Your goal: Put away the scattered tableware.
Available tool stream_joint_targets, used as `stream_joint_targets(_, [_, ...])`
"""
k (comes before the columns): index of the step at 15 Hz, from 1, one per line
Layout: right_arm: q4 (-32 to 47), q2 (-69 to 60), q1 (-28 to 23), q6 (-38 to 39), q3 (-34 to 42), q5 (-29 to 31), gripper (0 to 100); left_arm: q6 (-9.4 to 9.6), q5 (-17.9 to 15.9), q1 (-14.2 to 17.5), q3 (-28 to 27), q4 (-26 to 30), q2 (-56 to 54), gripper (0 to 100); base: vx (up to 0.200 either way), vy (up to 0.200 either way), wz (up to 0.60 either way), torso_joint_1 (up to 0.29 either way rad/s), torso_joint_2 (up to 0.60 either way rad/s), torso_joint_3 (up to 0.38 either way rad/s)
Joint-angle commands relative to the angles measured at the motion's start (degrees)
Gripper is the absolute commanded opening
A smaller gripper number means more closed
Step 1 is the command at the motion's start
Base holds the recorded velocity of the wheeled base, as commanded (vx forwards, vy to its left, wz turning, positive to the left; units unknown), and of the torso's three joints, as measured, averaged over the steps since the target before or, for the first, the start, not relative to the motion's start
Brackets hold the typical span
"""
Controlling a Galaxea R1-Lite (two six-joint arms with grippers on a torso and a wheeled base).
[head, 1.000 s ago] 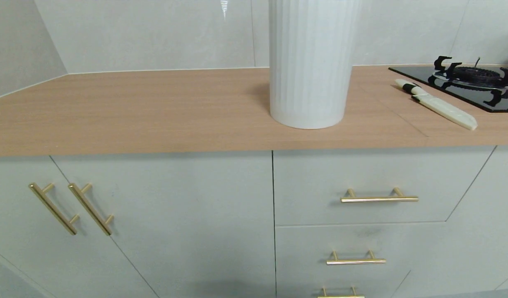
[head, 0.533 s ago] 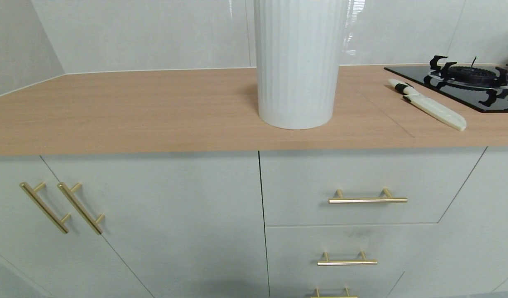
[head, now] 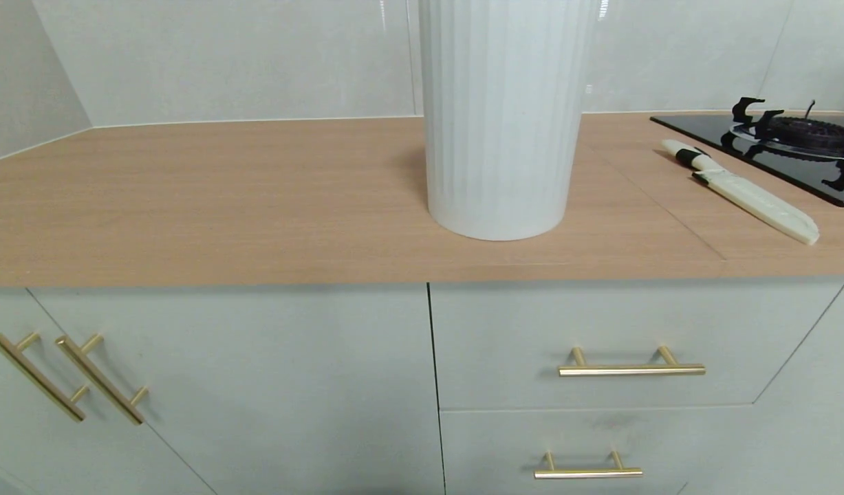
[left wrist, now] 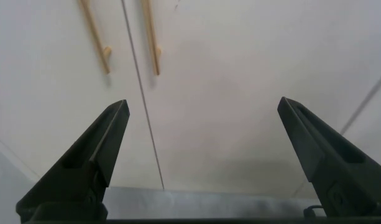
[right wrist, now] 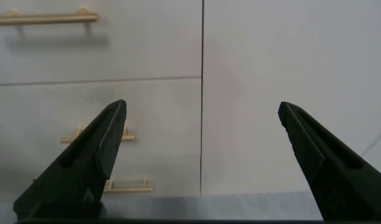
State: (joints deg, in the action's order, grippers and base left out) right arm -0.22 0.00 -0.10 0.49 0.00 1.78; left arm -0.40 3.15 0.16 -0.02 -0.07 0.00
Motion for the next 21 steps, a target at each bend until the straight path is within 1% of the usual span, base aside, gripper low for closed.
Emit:
stream_joint_targets(1, [0.0, 0.1, 0.0, 0.0, 0.0, 0.0, 100, -0.04, 0.0, 0.0, 0.0, 0.0, 0.1, 100, 0.000, 0.000, 0.00, 0.000, 0.00, 0.000])
stream_joint_targets(20, [0.0, 0.1, 0.0, 0.0, 0.0, 0.0, 100, -0.04, 0.0, 0.0, 0.0, 0.0, 0.1, 100, 0.000, 0.000, 0.00, 0.000, 0.00, 0.000])
stream_joint_targets(21, [0.0, 0.1, 0.0, 0.0, 0.0, 0.0, 100, -0.04, 0.0, 0.0, -0.1, 0.0, 0.1, 100, 0.000, 0.000, -0.60, 0.002, 0.01, 0.007])
